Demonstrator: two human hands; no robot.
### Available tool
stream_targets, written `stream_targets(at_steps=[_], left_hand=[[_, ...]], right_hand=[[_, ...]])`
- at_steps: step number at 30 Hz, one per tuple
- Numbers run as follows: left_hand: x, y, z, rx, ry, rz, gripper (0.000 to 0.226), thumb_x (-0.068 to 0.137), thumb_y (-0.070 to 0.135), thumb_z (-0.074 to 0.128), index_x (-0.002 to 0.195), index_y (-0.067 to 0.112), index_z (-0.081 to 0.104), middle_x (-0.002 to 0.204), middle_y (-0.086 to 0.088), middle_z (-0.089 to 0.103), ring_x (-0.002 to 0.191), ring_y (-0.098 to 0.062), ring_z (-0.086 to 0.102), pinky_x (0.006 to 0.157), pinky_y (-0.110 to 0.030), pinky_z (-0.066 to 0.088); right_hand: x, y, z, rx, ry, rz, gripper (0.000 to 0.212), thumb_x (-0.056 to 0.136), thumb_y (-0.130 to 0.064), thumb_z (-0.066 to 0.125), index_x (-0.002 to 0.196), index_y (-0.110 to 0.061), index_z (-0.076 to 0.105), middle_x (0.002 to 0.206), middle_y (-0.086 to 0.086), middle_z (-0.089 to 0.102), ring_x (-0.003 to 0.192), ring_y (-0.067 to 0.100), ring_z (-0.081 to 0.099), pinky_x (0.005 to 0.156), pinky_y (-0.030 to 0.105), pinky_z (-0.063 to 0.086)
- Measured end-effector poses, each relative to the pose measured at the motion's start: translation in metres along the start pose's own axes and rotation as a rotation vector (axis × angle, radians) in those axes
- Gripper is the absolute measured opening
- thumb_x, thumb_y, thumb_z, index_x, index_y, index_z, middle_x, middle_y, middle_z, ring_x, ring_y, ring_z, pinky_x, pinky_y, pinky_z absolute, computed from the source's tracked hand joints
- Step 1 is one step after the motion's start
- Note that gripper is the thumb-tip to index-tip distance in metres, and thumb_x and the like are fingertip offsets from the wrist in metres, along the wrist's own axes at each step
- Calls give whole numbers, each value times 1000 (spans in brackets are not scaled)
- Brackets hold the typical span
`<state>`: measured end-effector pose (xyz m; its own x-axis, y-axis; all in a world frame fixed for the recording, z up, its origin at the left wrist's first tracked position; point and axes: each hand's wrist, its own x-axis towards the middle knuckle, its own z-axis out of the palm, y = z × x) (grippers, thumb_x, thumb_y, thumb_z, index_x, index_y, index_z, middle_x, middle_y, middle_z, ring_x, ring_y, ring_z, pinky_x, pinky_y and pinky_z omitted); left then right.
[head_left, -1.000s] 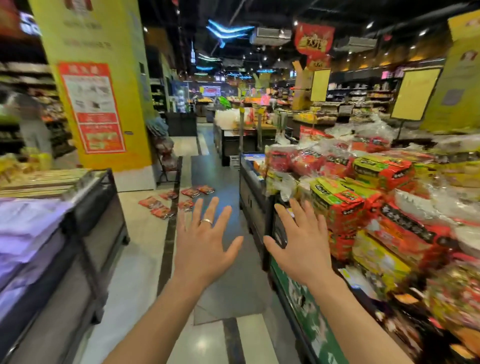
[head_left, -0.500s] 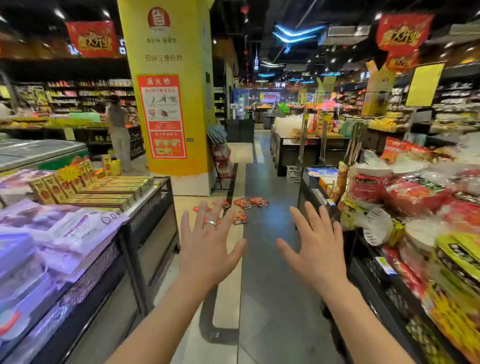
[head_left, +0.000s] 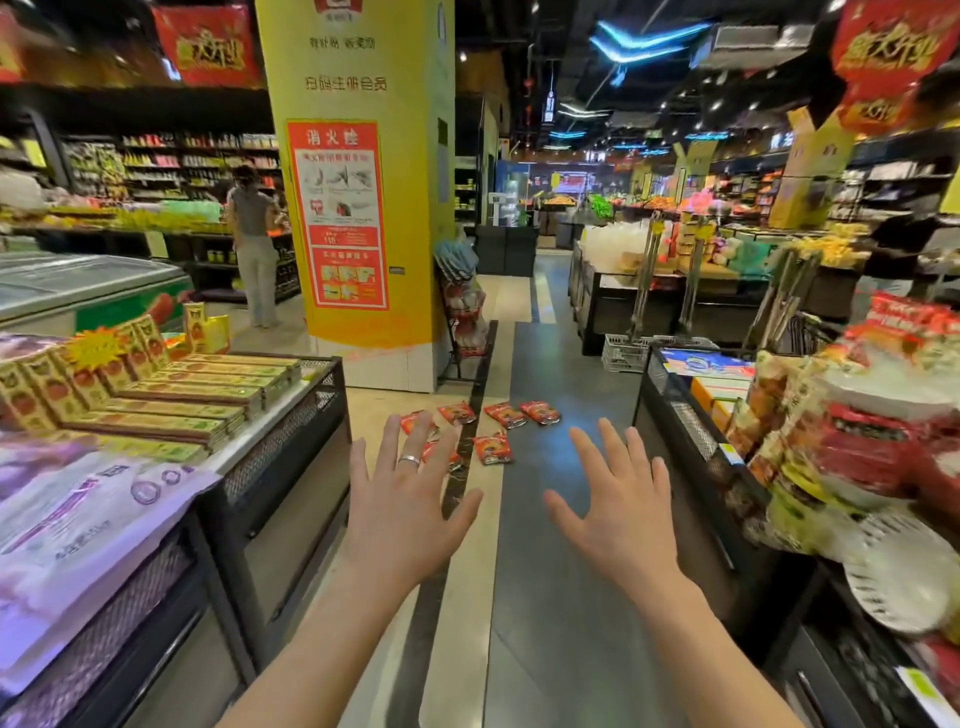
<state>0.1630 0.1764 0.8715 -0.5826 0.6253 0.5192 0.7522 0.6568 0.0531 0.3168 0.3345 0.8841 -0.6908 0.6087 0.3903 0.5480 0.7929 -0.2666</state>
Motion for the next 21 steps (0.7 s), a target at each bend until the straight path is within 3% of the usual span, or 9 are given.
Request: stream_targets(at_steps=[9,12,17,21], left_hand=[[195,-63,124,-64,-33,-23,76,87,73,25,153,37,34,165,0,25,154,-28,11,120,-59,7],[266,-75,155,-77,-37,2,79,85,74,20,152,35,37,164,-1,27,154,-29,15,119,-60,8],[364,-87,219,-77,-62,29,84,84,74,15,153,32,38,164,-1,25,154,-30,13,118,-59,5],[434,-86,277,-50,-109,36,87,82,75,11,155,33,34,166,-1,22,155,-29,10,119,-60,6]], right_hand=[[215,-2,103,-38,-22,19,73,93,-63,45,155,-38,16,167,0,3,153,27,-6,122,50,1],[286,-2,129,-21,-18,39,72,92,-63,44,155,-38,18,167,-1,4,153,26,-5,122,51,2],[381,13,175,-5,15,76,94,71,-74,11,154,-34,26,166,2,14,153,30,4,119,53,9],[459,44,219,19,32,98,92,71,-74,16,153,-33,32,164,5,20,152,32,10,118,56,13]])
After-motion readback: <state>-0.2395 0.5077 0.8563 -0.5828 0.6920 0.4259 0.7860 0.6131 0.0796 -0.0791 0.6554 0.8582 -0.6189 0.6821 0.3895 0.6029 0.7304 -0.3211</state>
